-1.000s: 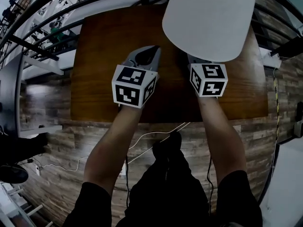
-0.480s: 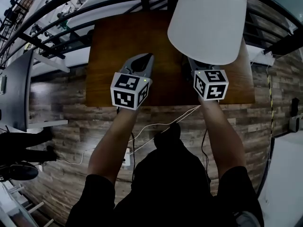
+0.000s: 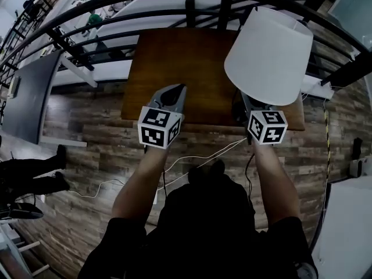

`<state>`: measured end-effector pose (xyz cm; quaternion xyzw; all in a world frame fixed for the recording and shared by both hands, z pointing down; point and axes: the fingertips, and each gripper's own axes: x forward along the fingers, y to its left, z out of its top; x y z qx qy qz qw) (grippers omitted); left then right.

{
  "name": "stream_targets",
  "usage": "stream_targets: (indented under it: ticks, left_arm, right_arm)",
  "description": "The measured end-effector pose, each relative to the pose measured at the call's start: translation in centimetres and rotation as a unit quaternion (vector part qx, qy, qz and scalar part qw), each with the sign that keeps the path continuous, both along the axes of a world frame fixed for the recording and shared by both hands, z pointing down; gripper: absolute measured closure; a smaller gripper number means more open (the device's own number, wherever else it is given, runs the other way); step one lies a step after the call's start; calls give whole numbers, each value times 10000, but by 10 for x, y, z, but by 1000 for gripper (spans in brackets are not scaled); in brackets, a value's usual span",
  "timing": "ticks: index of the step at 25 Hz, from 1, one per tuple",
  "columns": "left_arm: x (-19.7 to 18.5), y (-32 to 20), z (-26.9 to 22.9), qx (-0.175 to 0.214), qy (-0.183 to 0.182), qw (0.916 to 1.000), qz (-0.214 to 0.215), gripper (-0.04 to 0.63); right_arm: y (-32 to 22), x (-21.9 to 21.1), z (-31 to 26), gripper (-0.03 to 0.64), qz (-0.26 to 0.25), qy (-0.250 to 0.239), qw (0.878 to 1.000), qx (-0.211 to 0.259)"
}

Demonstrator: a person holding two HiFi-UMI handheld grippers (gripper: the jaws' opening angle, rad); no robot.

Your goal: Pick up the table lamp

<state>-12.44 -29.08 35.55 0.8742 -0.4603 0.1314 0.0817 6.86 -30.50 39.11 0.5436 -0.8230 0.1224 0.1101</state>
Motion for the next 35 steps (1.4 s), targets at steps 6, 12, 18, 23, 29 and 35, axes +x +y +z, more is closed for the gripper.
stream_targets:
  ticks: [6,12,18,23,29,35]
  left_arm:
    - [12,50,-19,-23,137,9998,116,589]
    - [51,78,-23,-76,103,9998,151,589]
    - [107,92,-40,-24,56,9998,203,589]
    - [141,103,-46,4,66,9999,158,589]
    - [169,102,-48,-22,57,10000,53,589]
    - [197,108,-47,-57,36,10000,73,589]
  right_arm:
    - [44,4,-29,495,11,-313,9995,-4]
    - [79,46,-55,495,18,-377,9992,162]
    - [106,107,-68,495,17,-397,9991,175]
    - [122,150,-71,495,35,-430,9989,203]
    - [117,180,-72,495,-61,-460,9989,94]
    - [116,205,-72,495,-63,-436,9989,139]
